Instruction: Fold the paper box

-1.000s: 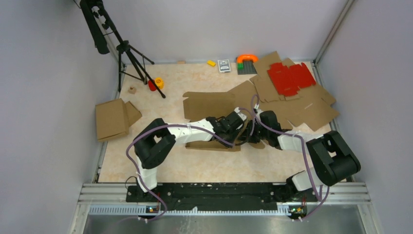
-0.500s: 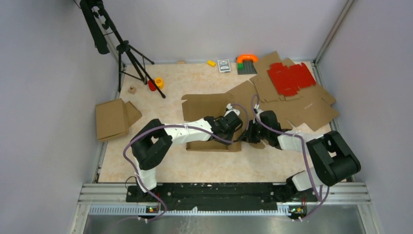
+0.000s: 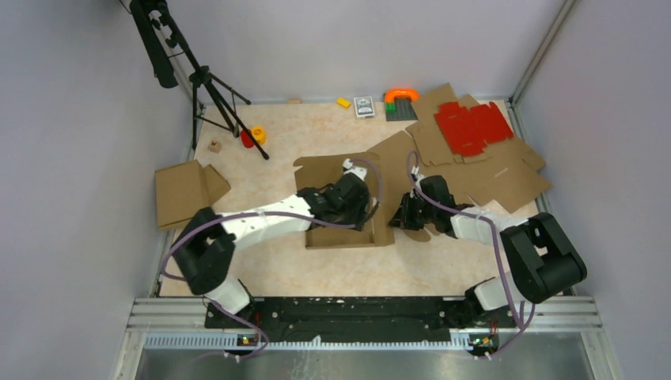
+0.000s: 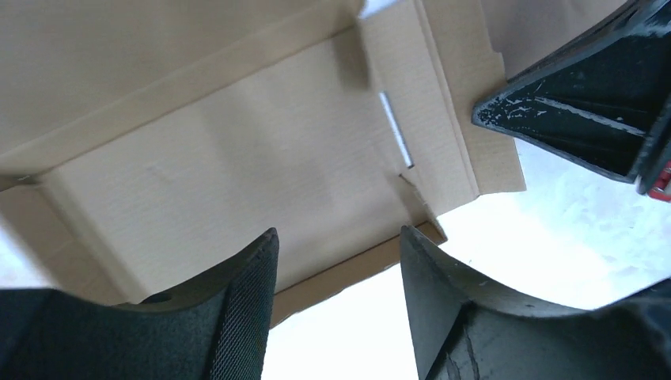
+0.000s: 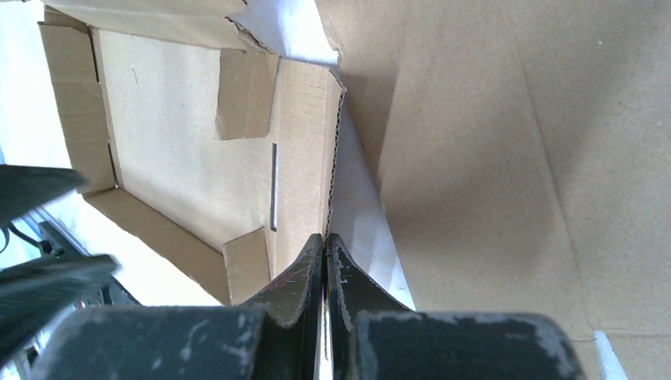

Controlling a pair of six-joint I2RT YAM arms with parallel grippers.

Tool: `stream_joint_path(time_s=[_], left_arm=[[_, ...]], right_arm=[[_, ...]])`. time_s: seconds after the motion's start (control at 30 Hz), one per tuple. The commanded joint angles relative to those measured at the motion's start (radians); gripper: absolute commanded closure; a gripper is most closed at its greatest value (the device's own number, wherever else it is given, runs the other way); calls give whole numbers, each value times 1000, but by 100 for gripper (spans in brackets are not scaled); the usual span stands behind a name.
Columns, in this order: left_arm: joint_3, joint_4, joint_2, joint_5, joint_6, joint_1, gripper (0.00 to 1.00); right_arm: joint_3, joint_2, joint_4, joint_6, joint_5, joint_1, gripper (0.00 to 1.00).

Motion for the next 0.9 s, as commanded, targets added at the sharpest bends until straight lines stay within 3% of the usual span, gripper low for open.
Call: stream_joint_path(time_s=[0.0,0.27,0.43,0.53,0.73,0.87], left_arm=[[-96,48,-204,54,-3,90,40],[-293,-18,-434,4,21,311,35],[-352,3,-462,49,22,367,34],[-390,64,-449,77,14,375,51],[-410,127,-353,116,6,384,64],[-400,127,-312,134,9,384,85]], right_arm=[[55,-29,-34,-45,37,12,100],[94,-24,-75,-73,48,12,100],[108,-23,-104,-78,47,14,100],[116,-21,-108,-74,45,21,100],[139,-22,-125,-70,51,45,100],[158,-26,-142,-69,62,65,100]])
